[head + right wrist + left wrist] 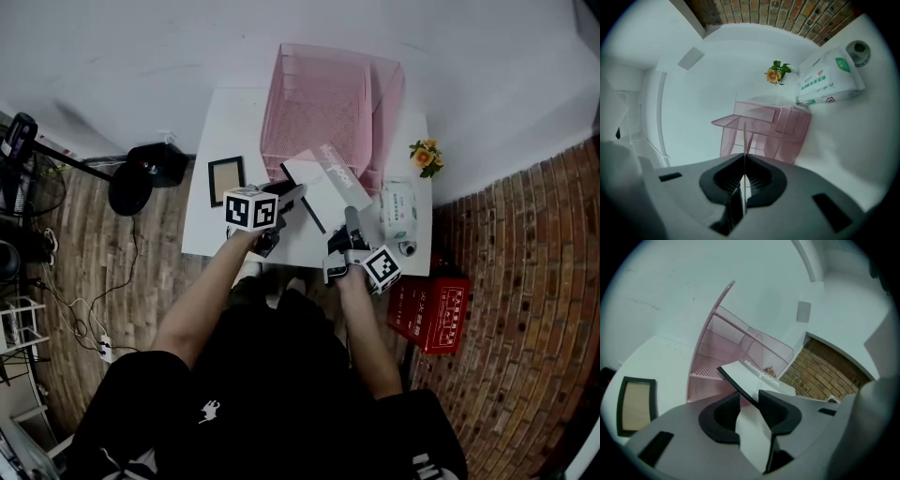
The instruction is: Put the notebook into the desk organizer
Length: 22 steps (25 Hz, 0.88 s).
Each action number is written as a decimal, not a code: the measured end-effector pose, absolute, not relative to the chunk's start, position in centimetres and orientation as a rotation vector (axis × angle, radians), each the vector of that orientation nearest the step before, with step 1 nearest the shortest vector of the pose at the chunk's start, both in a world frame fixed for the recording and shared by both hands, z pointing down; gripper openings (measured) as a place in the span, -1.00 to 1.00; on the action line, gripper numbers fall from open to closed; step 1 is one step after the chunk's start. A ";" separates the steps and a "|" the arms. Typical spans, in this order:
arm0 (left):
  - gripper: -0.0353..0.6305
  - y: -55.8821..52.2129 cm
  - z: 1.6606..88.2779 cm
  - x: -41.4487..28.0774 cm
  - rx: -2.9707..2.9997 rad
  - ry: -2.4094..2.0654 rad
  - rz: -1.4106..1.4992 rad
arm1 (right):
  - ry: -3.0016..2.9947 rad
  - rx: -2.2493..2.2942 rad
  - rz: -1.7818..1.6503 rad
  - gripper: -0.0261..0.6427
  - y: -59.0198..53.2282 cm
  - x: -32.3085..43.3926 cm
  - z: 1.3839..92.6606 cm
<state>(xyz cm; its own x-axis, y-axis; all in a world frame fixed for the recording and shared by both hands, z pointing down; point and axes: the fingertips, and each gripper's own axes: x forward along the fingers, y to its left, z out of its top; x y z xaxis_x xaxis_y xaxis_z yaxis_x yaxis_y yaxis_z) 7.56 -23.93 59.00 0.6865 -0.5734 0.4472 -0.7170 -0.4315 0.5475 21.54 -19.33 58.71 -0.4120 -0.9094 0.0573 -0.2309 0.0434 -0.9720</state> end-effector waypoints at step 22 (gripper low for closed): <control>-0.88 -24.9 55.0 0.7 2.573 -1.146 0.723 | 1.687 -1.816 -1.138 -0.89 -22.9 18.2 58.0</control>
